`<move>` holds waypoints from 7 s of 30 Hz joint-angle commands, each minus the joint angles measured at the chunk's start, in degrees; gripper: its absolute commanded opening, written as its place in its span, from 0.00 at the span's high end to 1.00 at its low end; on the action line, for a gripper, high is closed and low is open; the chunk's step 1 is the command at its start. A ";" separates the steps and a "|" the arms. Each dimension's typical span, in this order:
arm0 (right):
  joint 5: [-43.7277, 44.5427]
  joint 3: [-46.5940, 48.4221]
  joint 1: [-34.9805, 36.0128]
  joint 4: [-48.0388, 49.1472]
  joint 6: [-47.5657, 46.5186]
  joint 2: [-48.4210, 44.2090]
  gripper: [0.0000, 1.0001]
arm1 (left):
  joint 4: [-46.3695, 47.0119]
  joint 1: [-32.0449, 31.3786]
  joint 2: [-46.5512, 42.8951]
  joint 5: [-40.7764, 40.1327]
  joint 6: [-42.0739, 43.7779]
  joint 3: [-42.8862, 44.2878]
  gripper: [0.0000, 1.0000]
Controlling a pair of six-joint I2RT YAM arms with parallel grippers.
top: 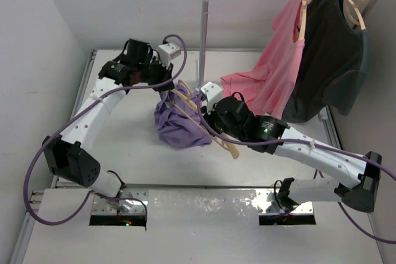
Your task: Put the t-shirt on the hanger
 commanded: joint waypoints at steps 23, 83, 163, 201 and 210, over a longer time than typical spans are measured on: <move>7.11 10.15 0.19 23.20 -7.22 6.40 1.00 | -0.52 -0.33 -8.63 -1.14 -4.02 12.78 1.00; -4.65 -21.76 -0.43 44.75 -11.26 -2.04 1.00 | -9.40 1.34 -3.01 18.31 72.45 -8.93 0.49; -6.67 -25.15 -28.25 33.59 41.74 15.30 1.00 | 10.91 5.64 -39.65 -9.03 30.49 -36.08 1.00; -4.91 12.33 -19.07 -3.15 5.00 15.17 1.00 | 10.90 -13.85 -22.52 -37.77 39.13 -33.54 1.00; -20.21 13.76 -18.62 -1.12 0.09 14.85 0.51 | 10.55 -16.06 -20.59 -35.40 37.72 -33.37 1.00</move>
